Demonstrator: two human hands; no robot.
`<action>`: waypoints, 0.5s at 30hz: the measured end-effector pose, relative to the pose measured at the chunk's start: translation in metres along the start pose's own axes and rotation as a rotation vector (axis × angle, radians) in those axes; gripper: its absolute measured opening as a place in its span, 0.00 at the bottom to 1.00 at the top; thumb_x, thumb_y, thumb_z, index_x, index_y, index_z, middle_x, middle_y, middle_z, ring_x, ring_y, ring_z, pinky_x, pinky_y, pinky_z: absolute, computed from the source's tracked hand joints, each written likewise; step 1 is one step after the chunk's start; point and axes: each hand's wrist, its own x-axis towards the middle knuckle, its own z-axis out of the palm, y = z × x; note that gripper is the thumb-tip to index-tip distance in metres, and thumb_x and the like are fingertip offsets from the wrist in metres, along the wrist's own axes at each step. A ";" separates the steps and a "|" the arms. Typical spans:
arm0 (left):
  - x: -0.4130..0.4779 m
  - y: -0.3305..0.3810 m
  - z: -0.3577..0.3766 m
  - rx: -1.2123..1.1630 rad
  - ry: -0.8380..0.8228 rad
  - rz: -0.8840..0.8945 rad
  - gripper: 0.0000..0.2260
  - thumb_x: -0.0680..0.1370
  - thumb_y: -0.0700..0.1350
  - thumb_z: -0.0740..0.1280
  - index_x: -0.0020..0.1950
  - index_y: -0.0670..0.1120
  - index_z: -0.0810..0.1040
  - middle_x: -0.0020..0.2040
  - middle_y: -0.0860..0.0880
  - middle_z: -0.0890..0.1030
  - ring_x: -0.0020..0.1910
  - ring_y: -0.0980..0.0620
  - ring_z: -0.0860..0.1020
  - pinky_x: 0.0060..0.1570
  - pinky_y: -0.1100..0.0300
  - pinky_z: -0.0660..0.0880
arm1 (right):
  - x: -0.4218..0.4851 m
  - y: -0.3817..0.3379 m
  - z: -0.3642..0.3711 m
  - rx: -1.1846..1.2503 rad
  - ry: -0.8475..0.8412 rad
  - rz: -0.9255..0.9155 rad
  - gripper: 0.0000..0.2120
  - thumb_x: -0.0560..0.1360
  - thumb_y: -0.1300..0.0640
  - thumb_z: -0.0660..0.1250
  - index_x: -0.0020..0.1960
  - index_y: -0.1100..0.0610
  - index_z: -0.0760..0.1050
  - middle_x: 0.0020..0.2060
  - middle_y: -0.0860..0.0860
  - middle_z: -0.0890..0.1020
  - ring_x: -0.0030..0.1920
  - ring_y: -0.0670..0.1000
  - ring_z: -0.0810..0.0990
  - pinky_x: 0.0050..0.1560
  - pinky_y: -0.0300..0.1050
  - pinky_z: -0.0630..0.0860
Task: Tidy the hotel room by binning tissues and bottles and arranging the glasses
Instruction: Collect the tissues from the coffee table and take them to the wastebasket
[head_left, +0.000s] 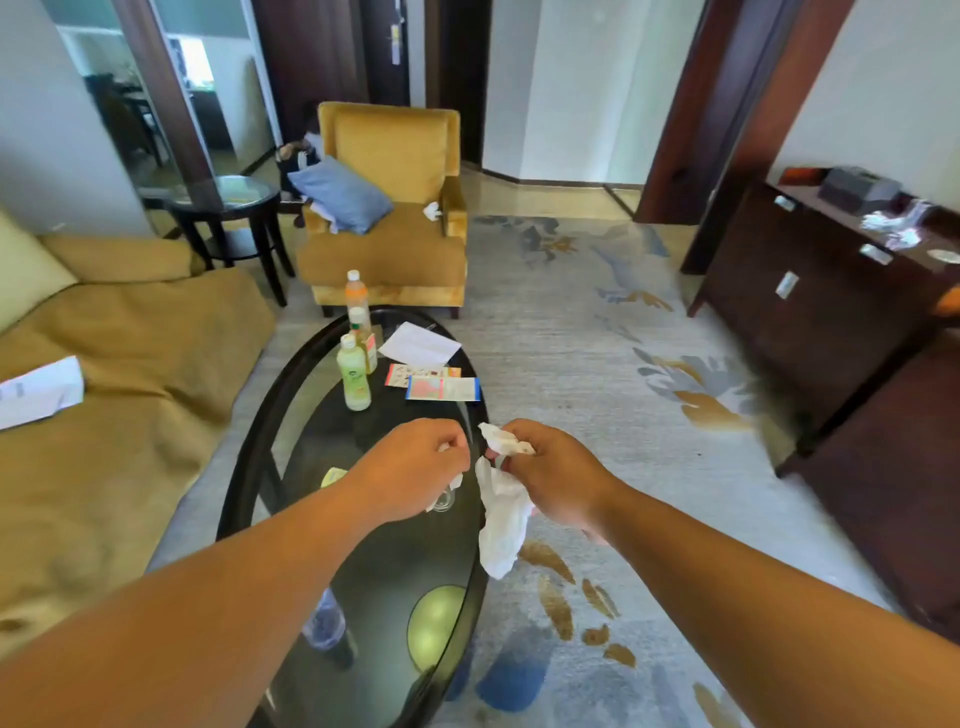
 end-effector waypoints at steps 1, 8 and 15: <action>-0.001 0.010 0.003 0.003 -0.015 0.018 0.08 0.75 0.45 0.62 0.38 0.50 0.79 0.28 0.56 0.76 0.28 0.57 0.73 0.29 0.62 0.66 | -0.008 0.000 -0.008 0.007 0.023 0.006 0.10 0.77 0.61 0.59 0.43 0.51 0.77 0.40 0.53 0.80 0.40 0.53 0.77 0.38 0.45 0.72; -0.002 0.091 0.034 0.000 -0.107 0.163 0.08 0.73 0.46 0.61 0.38 0.49 0.78 0.28 0.55 0.76 0.24 0.58 0.72 0.27 0.60 0.66 | -0.072 0.020 -0.082 -0.043 0.213 0.048 0.10 0.75 0.65 0.58 0.41 0.60 0.77 0.34 0.55 0.77 0.32 0.52 0.72 0.32 0.43 0.66; -0.012 0.224 0.118 0.047 -0.163 0.350 0.08 0.74 0.43 0.62 0.37 0.47 0.79 0.30 0.58 0.79 0.25 0.57 0.73 0.27 0.63 0.67 | -0.188 0.072 -0.196 -0.143 0.413 0.095 0.09 0.73 0.63 0.59 0.38 0.56 0.76 0.33 0.49 0.76 0.32 0.49 0.72 0.29 0.40 0.64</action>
